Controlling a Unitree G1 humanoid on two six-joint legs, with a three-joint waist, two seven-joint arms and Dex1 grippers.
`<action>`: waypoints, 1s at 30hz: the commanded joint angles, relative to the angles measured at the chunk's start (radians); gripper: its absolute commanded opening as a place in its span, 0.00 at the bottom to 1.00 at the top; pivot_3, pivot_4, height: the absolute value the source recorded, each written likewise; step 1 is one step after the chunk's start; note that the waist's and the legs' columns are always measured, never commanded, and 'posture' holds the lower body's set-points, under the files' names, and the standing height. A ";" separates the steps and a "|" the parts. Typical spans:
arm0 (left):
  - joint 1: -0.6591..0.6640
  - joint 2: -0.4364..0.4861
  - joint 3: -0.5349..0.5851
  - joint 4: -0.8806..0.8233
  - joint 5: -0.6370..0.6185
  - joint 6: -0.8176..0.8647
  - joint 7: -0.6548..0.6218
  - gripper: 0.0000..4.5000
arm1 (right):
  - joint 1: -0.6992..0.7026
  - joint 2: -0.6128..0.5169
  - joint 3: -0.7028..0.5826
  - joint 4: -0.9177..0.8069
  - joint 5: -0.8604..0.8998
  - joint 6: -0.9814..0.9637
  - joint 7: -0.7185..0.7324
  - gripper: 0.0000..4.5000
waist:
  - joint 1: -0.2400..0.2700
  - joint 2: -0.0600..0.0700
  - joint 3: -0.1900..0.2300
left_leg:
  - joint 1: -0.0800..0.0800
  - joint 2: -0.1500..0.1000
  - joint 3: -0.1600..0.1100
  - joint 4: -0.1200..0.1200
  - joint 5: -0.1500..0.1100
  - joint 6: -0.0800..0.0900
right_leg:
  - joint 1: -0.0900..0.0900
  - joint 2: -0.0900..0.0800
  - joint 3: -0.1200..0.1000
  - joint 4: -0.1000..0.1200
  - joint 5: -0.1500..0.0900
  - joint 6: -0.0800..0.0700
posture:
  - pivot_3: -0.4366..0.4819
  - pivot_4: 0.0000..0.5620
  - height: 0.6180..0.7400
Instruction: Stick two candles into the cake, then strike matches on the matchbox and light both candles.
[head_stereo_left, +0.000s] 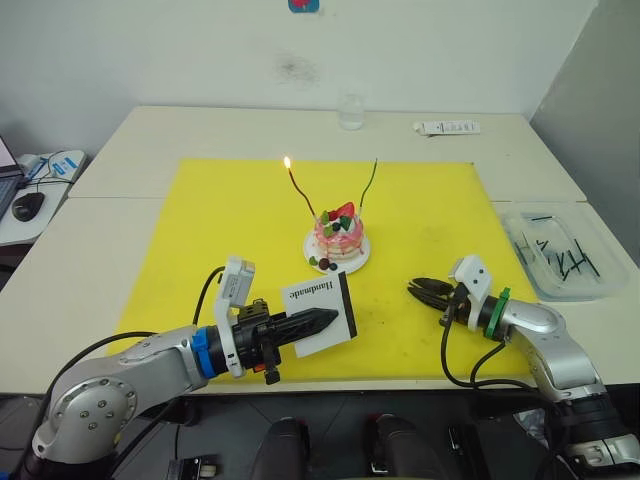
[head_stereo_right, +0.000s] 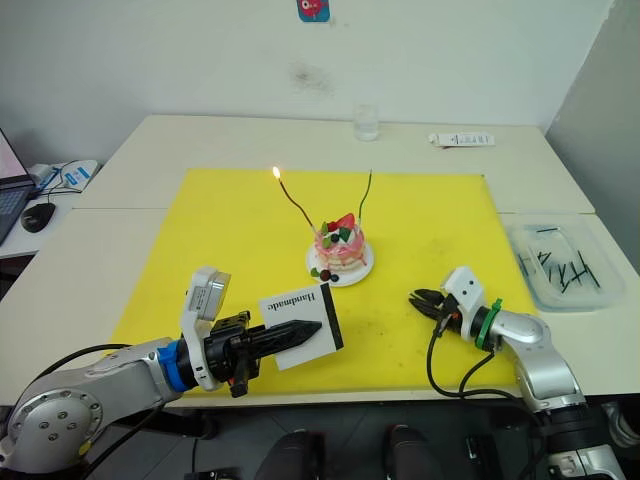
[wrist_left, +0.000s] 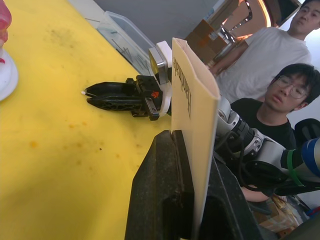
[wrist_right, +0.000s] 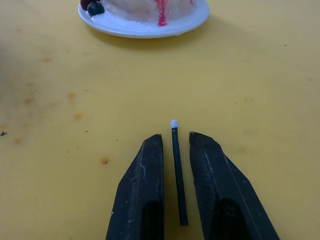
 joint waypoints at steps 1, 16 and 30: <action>0.002 -0.006 0.010 -0.007 -0.001 -0.009 0.000 0.00 | 0.000 -0.014 -0.003 0.035 -0.022 0.002 -0.003 0.01 | 0.000 0.000 0.000 | 0.000 0.000 0.000 0.000 0.000 0.000 | 0.000 0.000 0.000 0.000 0.000 0.000 | 0.48 0.27 1.00; -0.020 -0.026 0.004 0.015 -0.020 -0.005 0.019 0.00 | -0.012 -0.071 -0.041 -0.088 0.060 0.033 0.094 0.01 | 0.001 0.000 0.000 | 0.000 0.000 0.000 0.000 0.000 0.000 | 0.000 -0.001 0.000 0.000 0.000 0.000 | 0.48 0.27 1.00; -0.170 -0.082 -0.016 0.196 0.002 0.030 0.019 0.00 | -0.175 -0.237 -0.031 -0.369 0.191 0.225 0.218 0.01 | 0.000 0.000 0.000 | -0.001 0.001 0.000 -0.002 0.000 0.000 | -0.001 0.001 -0.001 -0.001 0.000 0.001 | 0.48 0.27 1.00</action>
